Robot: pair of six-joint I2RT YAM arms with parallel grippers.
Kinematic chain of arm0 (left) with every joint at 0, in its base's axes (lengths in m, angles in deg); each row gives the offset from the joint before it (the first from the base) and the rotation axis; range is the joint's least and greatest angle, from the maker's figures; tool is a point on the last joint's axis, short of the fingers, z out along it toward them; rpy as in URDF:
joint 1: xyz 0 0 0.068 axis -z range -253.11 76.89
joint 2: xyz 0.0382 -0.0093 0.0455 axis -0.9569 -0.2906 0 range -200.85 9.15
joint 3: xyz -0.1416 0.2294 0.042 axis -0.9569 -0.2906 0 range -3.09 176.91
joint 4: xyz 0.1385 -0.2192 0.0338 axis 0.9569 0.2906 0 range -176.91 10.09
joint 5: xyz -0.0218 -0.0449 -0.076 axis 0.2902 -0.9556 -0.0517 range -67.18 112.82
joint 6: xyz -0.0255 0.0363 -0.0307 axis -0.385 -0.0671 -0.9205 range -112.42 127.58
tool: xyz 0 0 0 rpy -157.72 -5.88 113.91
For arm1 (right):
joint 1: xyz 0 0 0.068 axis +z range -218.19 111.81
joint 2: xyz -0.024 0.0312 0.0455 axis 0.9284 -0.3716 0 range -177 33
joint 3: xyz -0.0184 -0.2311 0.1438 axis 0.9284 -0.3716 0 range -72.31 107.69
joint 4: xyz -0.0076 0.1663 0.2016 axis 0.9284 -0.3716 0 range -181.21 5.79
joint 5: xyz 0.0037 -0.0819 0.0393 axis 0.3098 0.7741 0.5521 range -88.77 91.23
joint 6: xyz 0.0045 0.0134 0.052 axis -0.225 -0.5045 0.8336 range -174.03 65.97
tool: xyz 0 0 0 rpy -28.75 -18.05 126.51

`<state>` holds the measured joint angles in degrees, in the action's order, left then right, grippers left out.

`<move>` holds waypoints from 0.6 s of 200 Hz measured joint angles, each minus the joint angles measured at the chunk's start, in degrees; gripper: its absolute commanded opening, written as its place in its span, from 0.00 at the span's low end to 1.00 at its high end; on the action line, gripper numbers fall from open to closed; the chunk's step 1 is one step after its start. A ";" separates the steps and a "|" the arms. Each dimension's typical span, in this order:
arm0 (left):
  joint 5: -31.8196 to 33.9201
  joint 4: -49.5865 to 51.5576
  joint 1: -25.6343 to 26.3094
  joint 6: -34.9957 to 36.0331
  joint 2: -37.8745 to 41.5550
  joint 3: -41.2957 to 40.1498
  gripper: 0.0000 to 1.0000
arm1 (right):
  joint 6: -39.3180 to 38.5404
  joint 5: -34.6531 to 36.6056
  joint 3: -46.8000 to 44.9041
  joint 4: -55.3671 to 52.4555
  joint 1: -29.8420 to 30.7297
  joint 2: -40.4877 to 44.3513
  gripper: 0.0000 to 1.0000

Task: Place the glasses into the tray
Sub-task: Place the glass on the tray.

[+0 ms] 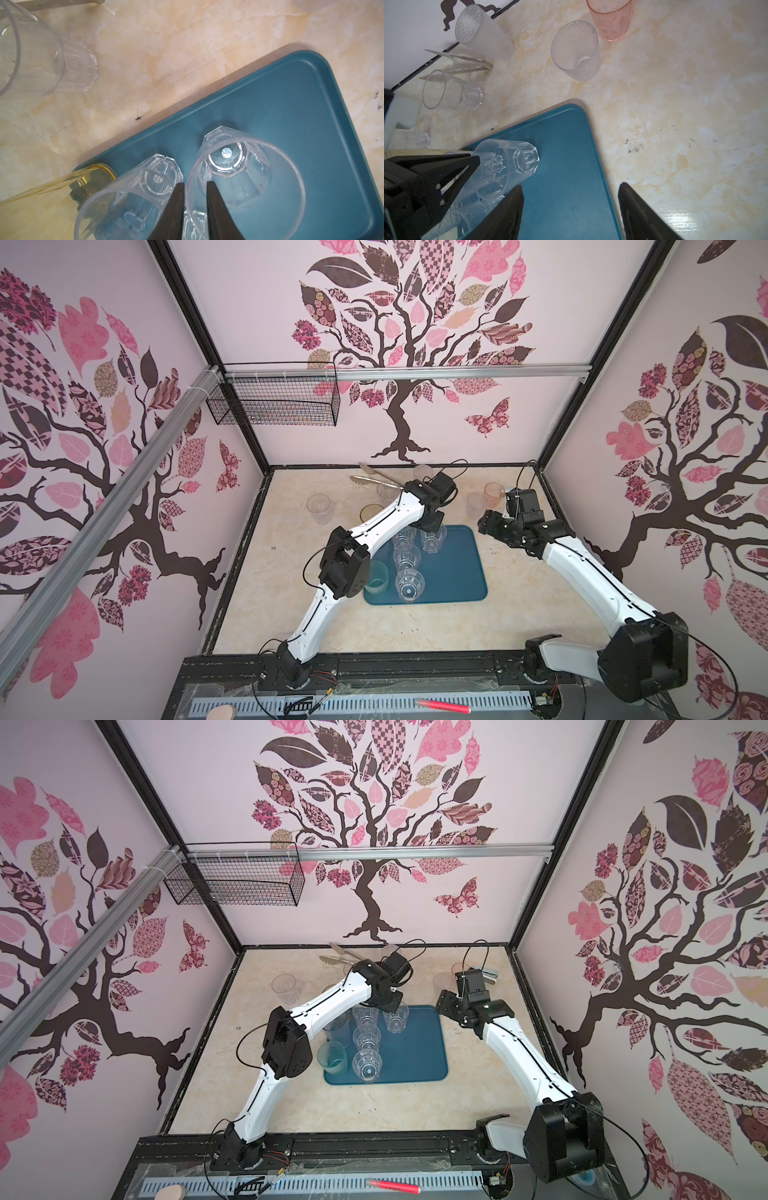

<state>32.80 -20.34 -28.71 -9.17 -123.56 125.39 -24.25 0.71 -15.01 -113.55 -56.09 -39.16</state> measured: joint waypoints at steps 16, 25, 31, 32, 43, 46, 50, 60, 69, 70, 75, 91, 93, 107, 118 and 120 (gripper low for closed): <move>0.07 0.24 0.00 0.20 0.90 -0.02 0.32 | -0.17 -0.39 0.11 -0.09 0.09 -0.66 1.00; 0.04 0.31 0.00 0.28 1.99 -0.02 0.36 | -0.39 -0.50 0.20 -0.26 0.13 -1.11 0.99; 0.04 0.37 0.00 0.28 2.86 -0.02 0.39 | -0.22 -0.50 0.22 -0.33 0.15 -1.33 0.99; 0.07 0.39 0.00 0.50 3.17 -0.02 0.39 | -0.22 -0.52 0.22 -0.37 0.15 -1.38 1.00; 0.09 0.37 0.00 0.48 5.29 -0.04 0.45 | -0.20 -0.52 0.22 -0.48 0.15 -1.46 1.00; 0.15 0.33 0.00 0.70 5.86 -0.04 0.46 | -0.20 -0.46 0.22 -0.48 0.15 -1.46 1.00; 0.22 0.28 0.00 0.59 6.80 -0.04 0.48 | -0.17 -0.37 0.28 -0.52 0.15 -1.46 1.00; 0.48 0.11 0.00 0.98 9.27 -0.07 0.50 | -0.17 -0.13 0.44 -0.68 0.15 -1.46 1.00; 0.68 -0.07 -0.04 1.18 11.32 -0.07 0.51 | -0.15 0.13 0.63 -1.01 0.15 -1.46 1.00; 0.68 -0.02 -0.07 1.14 11.63 -0.07 0.51 | -0.17 0.17 0.66 -1.03 0.17 -1.46 1.00; 0.92 -0.07 -0.11 1.18 12.79 -0.07 0.52 | -0.15 0.31 0.85 -1.27 0.15 -1.46 1.00; 1.33 -0.55 -0.46 1.38 16.28 -0.72 0.59 | -0.17 0.76 1.51 -1.81 0.24 -1.46 1.00; 1.38 -0.68 -0.59 1.51 16.81 -0.92 0.60 | -0.20 0.83 1.57 -1.90 0.28 -1.46 1.00; 1.53 -1.53 -1.81 1.81 20.61 -3.58 0.65 | -0.26 1.81 2.40 -2.54 1.09 -1.55 0.99; 1.60 -2.27 -3.37 1.64 23.71 -6.71 0.68 | -0.42 2.95 3.21 -2.95 2.56 -1.86 0.99; 1.60 -2.49 -3.85 1.84 24.44 -7.48 0.69 | -0.48 3.17 3.41 -3.02 2.99 -2.01 0.99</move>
<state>34.40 -22.84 -32.55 -7.34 -99.12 117.92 -24.73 3.88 -11.60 -116.57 -53.10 -41.17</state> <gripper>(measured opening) 0.664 0.996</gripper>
